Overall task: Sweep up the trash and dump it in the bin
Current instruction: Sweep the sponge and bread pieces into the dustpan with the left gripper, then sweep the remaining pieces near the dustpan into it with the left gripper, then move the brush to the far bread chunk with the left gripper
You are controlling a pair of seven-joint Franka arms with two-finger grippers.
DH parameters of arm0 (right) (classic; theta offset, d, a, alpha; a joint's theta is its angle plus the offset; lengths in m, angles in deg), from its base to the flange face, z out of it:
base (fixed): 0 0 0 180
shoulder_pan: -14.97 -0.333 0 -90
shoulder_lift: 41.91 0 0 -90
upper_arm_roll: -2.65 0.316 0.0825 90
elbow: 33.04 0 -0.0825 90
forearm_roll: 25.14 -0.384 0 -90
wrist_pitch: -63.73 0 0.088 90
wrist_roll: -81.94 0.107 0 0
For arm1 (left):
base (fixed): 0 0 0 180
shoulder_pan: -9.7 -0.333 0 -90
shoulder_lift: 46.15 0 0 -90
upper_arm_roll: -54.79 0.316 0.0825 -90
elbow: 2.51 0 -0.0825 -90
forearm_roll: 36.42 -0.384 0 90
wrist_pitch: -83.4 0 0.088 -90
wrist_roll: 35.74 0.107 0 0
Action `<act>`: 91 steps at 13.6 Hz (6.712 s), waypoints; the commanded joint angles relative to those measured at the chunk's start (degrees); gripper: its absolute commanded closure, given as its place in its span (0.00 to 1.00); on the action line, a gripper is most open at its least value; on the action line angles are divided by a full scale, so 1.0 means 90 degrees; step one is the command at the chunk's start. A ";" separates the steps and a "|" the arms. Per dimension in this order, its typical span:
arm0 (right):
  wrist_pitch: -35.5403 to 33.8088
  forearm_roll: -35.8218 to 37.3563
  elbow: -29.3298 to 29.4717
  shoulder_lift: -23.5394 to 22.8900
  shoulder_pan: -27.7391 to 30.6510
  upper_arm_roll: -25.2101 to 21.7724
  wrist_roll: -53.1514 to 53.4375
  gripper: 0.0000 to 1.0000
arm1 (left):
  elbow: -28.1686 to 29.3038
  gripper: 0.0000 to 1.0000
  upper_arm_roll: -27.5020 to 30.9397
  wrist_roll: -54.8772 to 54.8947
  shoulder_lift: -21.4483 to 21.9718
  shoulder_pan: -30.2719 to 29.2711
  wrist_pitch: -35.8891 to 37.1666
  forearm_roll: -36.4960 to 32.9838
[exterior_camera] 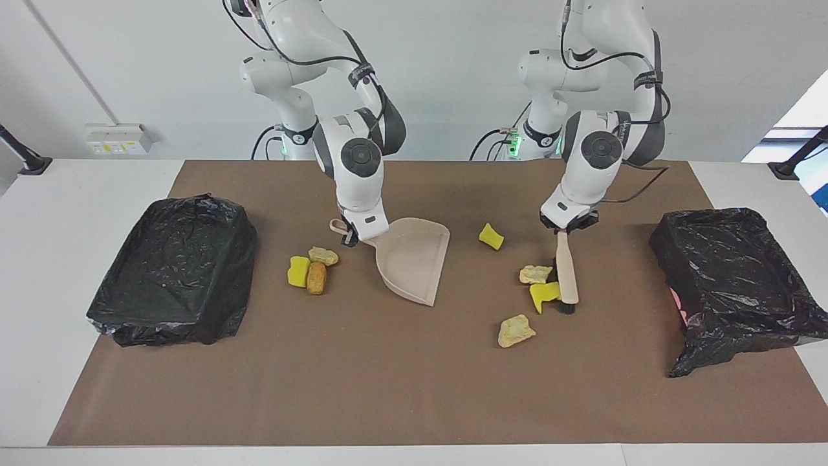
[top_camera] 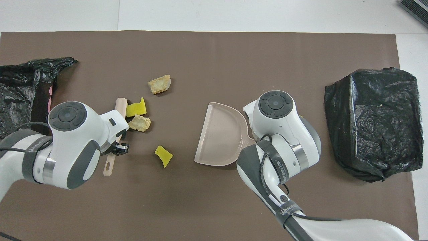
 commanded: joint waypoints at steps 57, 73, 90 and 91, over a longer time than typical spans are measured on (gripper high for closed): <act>0.0364 0.0875 -0.0468 0.0276 -0.0153 0.0035 -0.0392 1.00 | -0.0513 1.00 0.0013 -0.2706 0.0183 0.3173 -0.0506 0.2216; 0.0403 0.0533 -0.0244 0.0169 -0.0153 0.0045 0.0223 1.00 | -0.2397 1.00 0.0043 0.0964 -0.1005 0.0196 0.0774 0.0128; 0.0452 0.0406 -0.0302 0.0179 -0.0173 0.0054 0.0399 1.00 | -0.2002 1.00 -0.0045 0.3731 -0.1429 0.0465 0.0286 -0.0596; 0.0452 0.0406 -0.0311 0.0188 -0.0163 0.0054 0.0399 1.00 | -0.1797 1.00 -0.0045 0.3682 -0.1293 0.0651 0.0277 -0.0567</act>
